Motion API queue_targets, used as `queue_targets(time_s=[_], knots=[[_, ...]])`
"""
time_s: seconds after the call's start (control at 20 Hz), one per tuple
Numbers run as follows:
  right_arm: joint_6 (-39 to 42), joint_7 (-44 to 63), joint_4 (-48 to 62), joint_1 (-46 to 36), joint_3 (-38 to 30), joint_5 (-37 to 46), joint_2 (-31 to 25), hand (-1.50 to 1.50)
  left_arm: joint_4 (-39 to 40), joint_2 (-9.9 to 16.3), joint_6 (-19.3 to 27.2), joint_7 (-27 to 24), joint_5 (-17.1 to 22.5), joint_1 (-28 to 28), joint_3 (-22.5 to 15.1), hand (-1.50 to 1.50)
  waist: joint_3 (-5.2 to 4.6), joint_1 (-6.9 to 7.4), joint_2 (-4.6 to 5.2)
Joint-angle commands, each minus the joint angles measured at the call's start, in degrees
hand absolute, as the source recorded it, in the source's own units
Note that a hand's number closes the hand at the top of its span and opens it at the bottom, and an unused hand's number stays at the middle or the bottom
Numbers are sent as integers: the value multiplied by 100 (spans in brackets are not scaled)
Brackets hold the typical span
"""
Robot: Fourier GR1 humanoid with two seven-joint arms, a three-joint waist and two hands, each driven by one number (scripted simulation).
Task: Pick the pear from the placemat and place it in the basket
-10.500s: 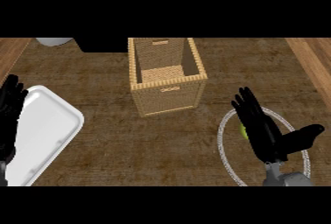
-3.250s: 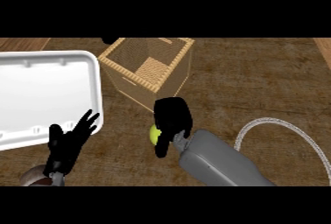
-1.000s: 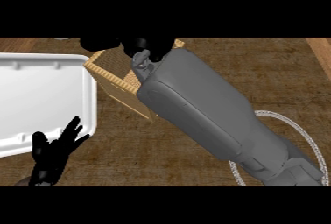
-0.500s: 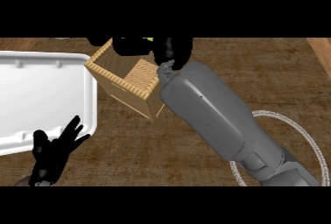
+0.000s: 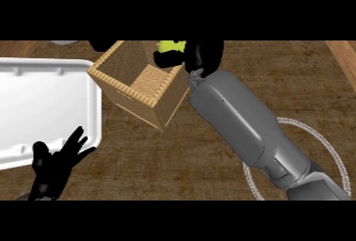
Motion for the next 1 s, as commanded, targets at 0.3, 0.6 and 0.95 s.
queue_targets(time_s=[0.3, 0.6, 0.95], knots=[[231, -299, -296, 134, -275, 238, -257, -150, 527, -125, -129, -45, -93, 137, 26, 0, -73, -26, 27], [-78, -135, -1223, 671, -535, 311, -398, -150, 455, -344, 30, 52, -193, 148, -72, 0, -71, -94, 11], [499, 423, -2640, 1396, -1069, 241, -1297, -150, 343, -92, -174, 102, -94, 337, 147, 0, -72, -175, -13]])
